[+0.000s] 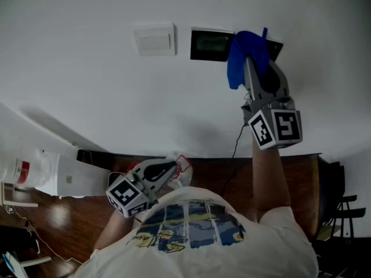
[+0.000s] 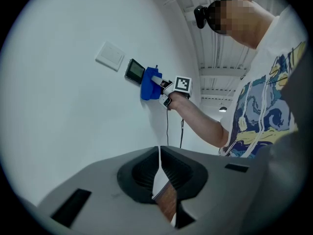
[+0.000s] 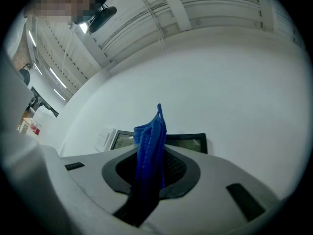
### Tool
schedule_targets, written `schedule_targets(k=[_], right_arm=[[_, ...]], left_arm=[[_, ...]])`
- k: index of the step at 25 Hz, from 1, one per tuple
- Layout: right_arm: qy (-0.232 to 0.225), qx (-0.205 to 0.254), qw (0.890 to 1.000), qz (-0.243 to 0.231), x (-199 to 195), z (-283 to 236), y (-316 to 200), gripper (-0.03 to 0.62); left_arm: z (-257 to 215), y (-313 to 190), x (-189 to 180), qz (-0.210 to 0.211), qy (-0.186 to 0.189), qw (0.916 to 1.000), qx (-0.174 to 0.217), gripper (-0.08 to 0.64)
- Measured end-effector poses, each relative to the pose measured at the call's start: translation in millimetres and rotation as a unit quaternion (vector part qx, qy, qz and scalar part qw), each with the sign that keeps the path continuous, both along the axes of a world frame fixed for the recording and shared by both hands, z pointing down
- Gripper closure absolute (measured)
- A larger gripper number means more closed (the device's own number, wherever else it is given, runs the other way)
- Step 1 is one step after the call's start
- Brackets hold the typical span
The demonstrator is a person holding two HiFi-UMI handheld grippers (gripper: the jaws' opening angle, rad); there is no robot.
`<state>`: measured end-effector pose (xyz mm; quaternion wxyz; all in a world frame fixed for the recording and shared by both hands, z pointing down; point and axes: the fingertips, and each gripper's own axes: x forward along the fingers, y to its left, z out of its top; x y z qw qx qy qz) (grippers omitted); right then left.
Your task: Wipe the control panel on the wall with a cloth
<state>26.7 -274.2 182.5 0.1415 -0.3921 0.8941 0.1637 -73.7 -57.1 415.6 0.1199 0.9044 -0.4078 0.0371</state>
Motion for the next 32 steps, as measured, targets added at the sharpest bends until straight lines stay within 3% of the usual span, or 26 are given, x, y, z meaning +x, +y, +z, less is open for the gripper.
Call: schedule_targets(k=[13, 20, 27, 32], right_arm=[[-0.011, -0.007, 0.998, 0.066, 74.3, 3.6, -21.1, 0.495], [-0.017, -0.015, 0.995, 0.1, 107.3, 8.9, -30.6, 0.495], [-0.017, -0.024, 0.993, 0.114, 118.7, 14.4, -33.4, 0.495], [-0.025, -0.011, 0.995, 0.097, 108.9, 9.1, -4.7, 0.495]], left_arm=[[7.4, -1.7, 21.3, 0.025, -0.018, 0.9995, -0.006, 0.552], [1.2, -4.2, 29.9, 0.026, -0.007, 0.9996, -0.003, 0.552], [5.5, -2.1, 28.1, 0.033, -0.016, 0.9993, -0.004, 0.552], [2.0, -2.7, 26.0, 0.03, -0.004, 0.9995, 0.0, 0.552]])
